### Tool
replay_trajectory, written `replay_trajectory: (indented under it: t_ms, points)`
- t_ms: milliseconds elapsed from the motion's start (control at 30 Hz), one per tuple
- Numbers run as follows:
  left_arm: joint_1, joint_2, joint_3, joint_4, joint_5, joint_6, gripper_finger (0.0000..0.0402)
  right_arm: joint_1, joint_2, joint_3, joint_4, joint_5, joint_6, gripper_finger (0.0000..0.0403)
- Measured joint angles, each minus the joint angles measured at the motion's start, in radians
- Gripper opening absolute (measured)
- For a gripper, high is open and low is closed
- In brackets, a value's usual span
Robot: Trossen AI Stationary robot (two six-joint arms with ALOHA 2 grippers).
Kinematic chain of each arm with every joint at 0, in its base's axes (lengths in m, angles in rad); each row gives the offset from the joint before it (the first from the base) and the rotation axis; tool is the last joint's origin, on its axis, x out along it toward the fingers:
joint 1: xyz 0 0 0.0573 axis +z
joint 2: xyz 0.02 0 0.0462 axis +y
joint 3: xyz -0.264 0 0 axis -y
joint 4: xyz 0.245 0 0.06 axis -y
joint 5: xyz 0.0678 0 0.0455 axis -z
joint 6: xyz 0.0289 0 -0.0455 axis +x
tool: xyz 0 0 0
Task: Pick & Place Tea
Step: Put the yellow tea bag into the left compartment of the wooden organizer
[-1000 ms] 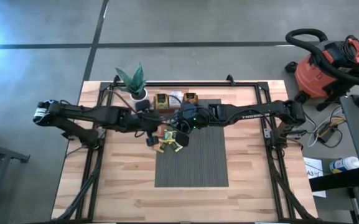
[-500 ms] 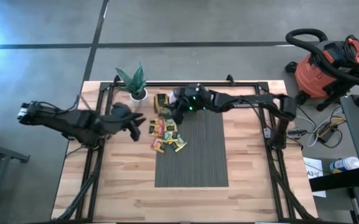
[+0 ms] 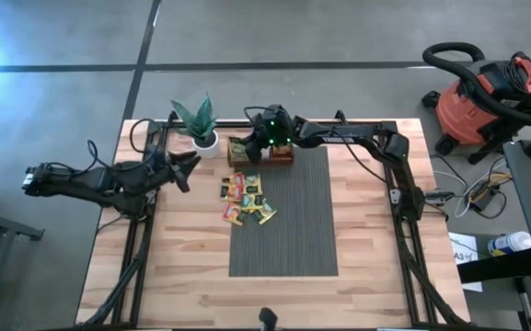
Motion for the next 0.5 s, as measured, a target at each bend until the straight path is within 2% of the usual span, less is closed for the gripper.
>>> replay_trajectory:
  t_ms: [100, 500]
  points:
    - [0.012, -0.015, -0.034, 0.052, -0.013, -0.008, 0.0124, -0.016, 0.021, 0.024, -0.017, -0.048, -0.018, 0.0008]
    - [0.051, -0.015, -0.039, 0.076, -0.082, -0.001, 0.0124, -0.027, 0.050, 0.033, -0.040, -0.055, -0.127, 0.0008]
